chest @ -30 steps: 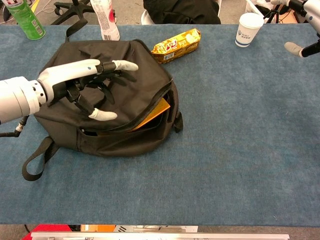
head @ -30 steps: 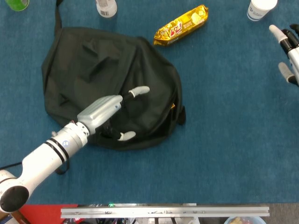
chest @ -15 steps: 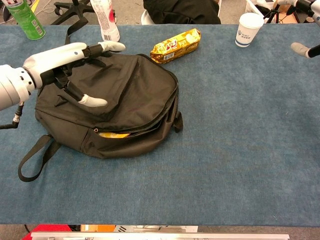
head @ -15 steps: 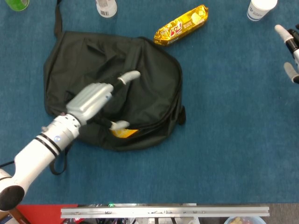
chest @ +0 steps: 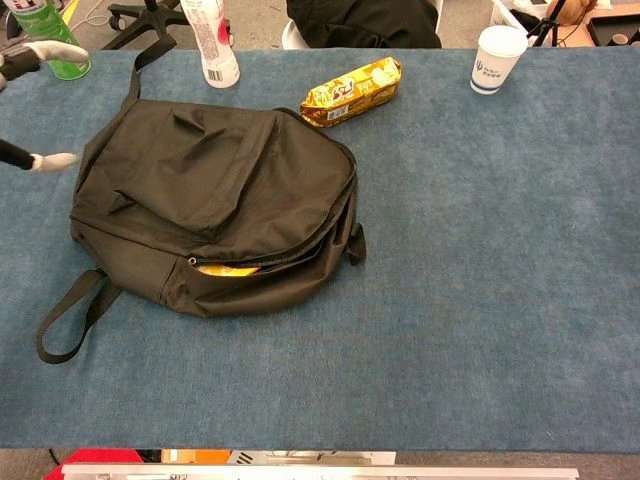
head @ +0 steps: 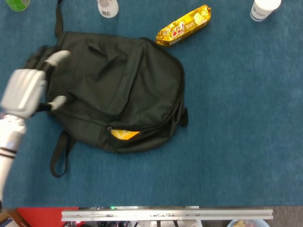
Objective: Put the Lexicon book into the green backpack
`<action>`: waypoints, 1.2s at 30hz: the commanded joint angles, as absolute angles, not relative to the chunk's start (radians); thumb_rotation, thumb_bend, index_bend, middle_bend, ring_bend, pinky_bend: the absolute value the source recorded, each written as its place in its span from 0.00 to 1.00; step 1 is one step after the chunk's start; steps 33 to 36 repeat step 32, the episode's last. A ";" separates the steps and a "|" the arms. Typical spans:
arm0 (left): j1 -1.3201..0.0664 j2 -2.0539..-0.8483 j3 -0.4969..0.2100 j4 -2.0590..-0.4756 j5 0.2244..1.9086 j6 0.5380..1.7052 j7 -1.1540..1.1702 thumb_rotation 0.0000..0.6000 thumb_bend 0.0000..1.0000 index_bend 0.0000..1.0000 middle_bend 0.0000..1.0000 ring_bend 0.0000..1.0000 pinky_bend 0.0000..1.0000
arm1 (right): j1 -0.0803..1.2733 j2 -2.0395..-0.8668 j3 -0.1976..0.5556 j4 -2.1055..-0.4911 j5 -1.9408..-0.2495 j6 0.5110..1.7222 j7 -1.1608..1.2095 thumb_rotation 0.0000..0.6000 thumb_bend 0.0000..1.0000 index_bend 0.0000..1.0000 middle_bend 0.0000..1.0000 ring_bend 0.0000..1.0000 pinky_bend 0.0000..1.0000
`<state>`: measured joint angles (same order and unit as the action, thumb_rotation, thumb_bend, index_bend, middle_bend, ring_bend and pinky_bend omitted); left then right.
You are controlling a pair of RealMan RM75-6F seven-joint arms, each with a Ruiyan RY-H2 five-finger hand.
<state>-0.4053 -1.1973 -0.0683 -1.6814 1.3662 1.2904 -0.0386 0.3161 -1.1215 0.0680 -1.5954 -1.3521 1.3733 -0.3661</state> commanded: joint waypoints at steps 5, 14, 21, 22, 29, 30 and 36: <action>-0.282 -1.224 -0.040 -1.566 1.382 1.416 -0.124 1.00 0.17 0.15 0.11 0.03 0.12 | 0.225 -1.081 0.025 -1.635 -1.364 1.432 -0.328 1.00 0.31 0.46 0.46 0.31 0.42; -0.166 -1.226 -0.009 -1.534 1.408 1.531 -0.157 1.00 0.17 0.17 0.12 0.03 0.12 | 0.157 -1.051 0.007 -1.672 -1.364 1.462 -0.281 1.00 0.31 0.47 0.46 0.31 0.42; -0.142 -1.209 0.010 -1.562 1.461 1.543 -0.138 1.00 0.17 0.17 0.12 0.03 0.12 | 0.153 -1.067 0.009 -1.659 -1.417 1.464 -0.243 1.00 0.31 0.47 0.47 0.32 0.42; -0.140 -1.209 0.009 -1.563 1.466 1.544 -0.140 1.00 0.17 0.17 0.12 0.03 0.12 | 0.155 -1.069 0.009 -1.658 -1.426 1.460 -0.239 1.00 0.31 0.47 0.47 0.32 0.42; -0.126 -1.209 0.007 -1.570 1.494 1.556 -0.135 1.00 0.17 0.17 0.12 0.03 0.12 | 0.168 -1.080 0.006 -1.651 -1.486 1.442 -0.208 1.00 0.31 0.47 0.47 0.32 0.42; -0.124 -1.209 0.005 -1.570 1.494 1.556 -0.134 1.00 0.17 0.17 0.12 0.03 0.12 | 0.167 -1.082 0.007 -1.650 -1.490 1.444 -0.207 1.00 0.31 0.47 0.47 0.32 0.42; -0.122 -1.208 0.003 -1.570 1.495 1.553 -0.134 1.00 0.17 0.17 0.12 0.03 0.12 | 0.166 -1.083 0.009 -1.650 -1.494 1.445 -0.202 1.00 0.31 0.47 0.47 0.32 0.42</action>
